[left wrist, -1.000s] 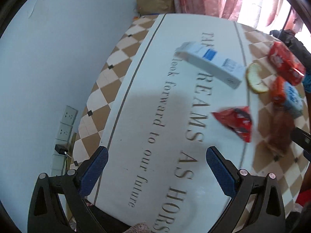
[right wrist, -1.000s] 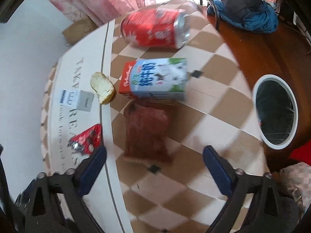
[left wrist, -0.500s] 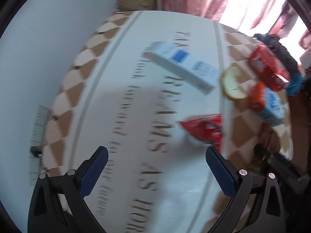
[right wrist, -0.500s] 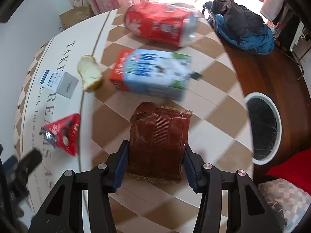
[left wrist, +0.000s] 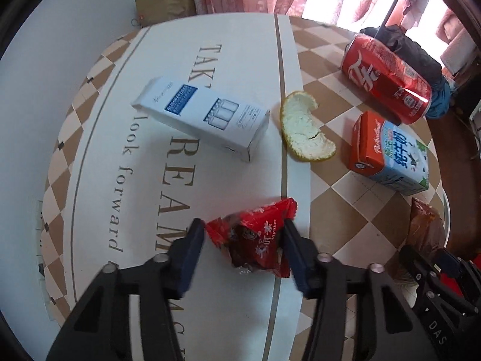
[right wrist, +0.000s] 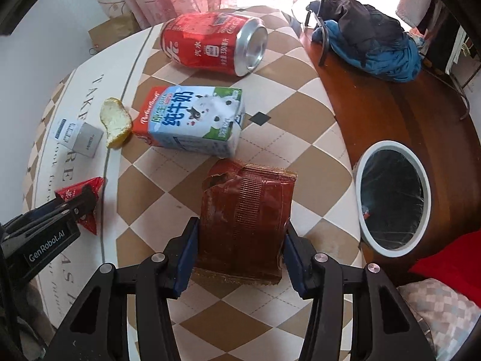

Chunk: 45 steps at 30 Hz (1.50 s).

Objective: Collect trash
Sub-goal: 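Grasp the red candy wrapper with left tool while right tool grasps brown bread bag, then carry wrapper and bread bag over the bin and open both tools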

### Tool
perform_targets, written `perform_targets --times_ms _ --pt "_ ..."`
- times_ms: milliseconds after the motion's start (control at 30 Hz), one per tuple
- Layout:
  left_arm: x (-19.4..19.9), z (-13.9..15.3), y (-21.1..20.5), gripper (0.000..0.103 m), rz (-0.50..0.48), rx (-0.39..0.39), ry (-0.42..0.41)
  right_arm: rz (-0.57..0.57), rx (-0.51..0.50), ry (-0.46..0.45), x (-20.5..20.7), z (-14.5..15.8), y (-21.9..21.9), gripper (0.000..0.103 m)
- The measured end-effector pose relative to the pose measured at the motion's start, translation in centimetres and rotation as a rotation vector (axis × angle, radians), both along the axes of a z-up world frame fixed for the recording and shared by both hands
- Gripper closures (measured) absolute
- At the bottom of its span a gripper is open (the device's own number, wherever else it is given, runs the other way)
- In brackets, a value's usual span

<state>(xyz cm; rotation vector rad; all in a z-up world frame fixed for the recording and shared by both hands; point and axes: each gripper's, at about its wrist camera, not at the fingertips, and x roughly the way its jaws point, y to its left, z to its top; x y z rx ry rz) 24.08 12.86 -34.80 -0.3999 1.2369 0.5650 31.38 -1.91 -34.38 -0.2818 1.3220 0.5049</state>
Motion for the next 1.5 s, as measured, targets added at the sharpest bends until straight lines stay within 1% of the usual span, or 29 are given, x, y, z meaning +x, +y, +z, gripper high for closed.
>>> perform_targets --times_ms 67,133,300,433,500,633,700,733,800,867,1000,1100,1200,1300,1367,1433,1467,1500 --pt "-0.4 0.5 -0.2 0.061 -0.001 0.011 -0.005 0.011 0.021 -0.001 -0.3 0.4 0.2 0.049" --pt "-1.0 1.2 -0.7 0.061 -0.001 0.041 -0.012 0.022 0.040 -0.002 -0.7 0.8 0.2 0.049" --pt "-3.9 4.0 -1.5 0.061 0.021 0.094 -0.047 0.055 0.075 -0.027 -2.0 2.5 0.1 0.049" --pt "-6.2 6.6 -2.3 0.061 0.035 0.126 -0.080 0.087 0.125 -0.056 -3.3 4.8 -0.5 0.049" --pt "-7.1 7.9 -3.0 0.061 0.037 0.143 -0.095 0.098 0.165 -0.067 -3.8 6.2 -1.1 0.049" --pt "-7.9 10.4 -4.8 0.061 0.010 0.155 -0.126 0.098 0.229 -0.089 -4.1 9.5 -3.0 0.049" --pt "-7.6 12.0 -5.8 0.061 -0.012 0.172 -0.150 0.082 0.258 -0.098 -3.8 10.8 -4.3 0.049" --pt "-7.5 12.7 -6.2 0.061 -0.020 0.171 -0.165 0.066 0.278 -0.112 -3.5 12.1 -5.5 0.049" --pt "-6.8 14.4 -7.5 0.061 -0.043 0.175 -0.198 0.048 0.301 -0.130 -3.0 13.6 -7.0 0.049" --pt "-6.0 15.9 -8.9 0.061 -0.072 0.182 -0.229 0.017 0.329 -0.157 -2.1 15.6 -9.4 0.049" --pt "-3.3 18.8 -12.6 0.061 -0.147 0.179 -0.297 -0.034 0.358 -0.208 -0.4 18.7 -14.1 0.049" --pt "-0.3 20.0 -15.9 0.061 -0.206 0.171 -0.330 -0.071 0.354 -0.252 1.3 20.2 -17.9 0.049" --pt "3.2 20.0 -19.3 0.061 -0.266 0.140 -0.347 -0.113 0.327 -0.269 3.6 20.1 -21.7 0.049" --pt "7.0 18.8 -22.5 0.061 -0.321 0.100 -0.340 -0.160 0.278 -0.266 6.2 18.4 -25.4 0.049" --pt "10.0 17.2 -24.9 0.061 -0.359 0.072 -0.323 -0.197 0.243 -0.241 8.2 16.3 -28.0 0.049" --pt "12.1 15.6 -26.6 0.061 -0.390 0.052 -0.303 -0.233 0.216 -0.210 10.0 14.0 -30.1 0.049" --pt "13.7 14.3 -27.7 0.061 -0.408 0.039 -0.283 -0.253 0.201 -0.182 11.4 12.1 -31.5 0.049" --pt "14.8 13.3 -28.7 0.061 -0.423 0.027 -0.268 -0.262 0.198 -0.167 12.0 11.1 -32.1 0.049"
